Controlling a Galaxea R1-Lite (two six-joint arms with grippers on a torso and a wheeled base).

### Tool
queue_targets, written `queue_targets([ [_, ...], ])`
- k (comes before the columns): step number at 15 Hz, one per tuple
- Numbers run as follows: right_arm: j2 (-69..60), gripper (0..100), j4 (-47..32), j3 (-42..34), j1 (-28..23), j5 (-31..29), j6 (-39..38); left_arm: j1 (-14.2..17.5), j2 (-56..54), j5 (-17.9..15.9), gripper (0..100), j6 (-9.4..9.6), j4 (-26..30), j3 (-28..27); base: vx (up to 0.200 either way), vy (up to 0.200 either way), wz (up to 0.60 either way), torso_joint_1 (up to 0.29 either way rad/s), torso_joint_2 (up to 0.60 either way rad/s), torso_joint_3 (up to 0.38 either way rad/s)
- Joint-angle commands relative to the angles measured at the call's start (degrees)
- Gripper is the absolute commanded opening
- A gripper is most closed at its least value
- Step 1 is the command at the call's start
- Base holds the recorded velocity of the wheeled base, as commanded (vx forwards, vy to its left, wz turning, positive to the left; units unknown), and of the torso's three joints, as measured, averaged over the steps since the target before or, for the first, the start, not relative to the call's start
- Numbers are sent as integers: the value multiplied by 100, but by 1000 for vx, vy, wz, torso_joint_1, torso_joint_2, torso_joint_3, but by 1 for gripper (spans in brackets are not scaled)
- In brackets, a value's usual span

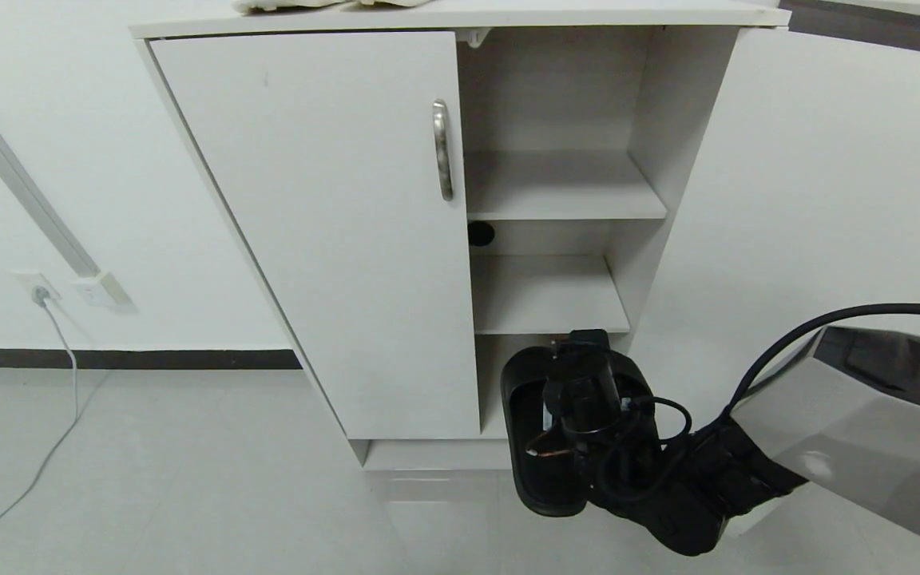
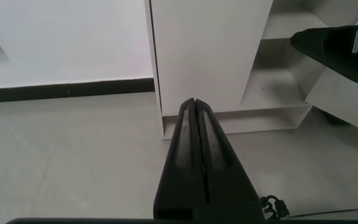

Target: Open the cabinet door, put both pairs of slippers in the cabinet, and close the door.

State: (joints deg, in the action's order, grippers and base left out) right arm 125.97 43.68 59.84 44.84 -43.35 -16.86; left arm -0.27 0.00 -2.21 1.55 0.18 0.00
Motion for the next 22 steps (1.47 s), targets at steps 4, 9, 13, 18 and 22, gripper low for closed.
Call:
queue_targets([
  [4,69,0,123,133,-19,-16,69,0,9,1,0,-5,-9,0,0,0,0,5,2,-200],
  [9,359,0,1978,-96,-54,-16,1123,0,9,1,0,-5,-9,0,0,0,0,1,0,-25],
  [13,438,0,2206,-87,-133,-33,1255,0,9,1,0,3,-9,0,0,0,0,0,0,0],
  [18,438,0,2206,-78,-133,-33,1273,0,9,1,0,3,-9,0,0,0,0,0,0,0],
  [22,438,0,2215,-69,-142,-33,1326,0,9,1,0,12,-1,0,150,0,0,-1,-2,1],
])
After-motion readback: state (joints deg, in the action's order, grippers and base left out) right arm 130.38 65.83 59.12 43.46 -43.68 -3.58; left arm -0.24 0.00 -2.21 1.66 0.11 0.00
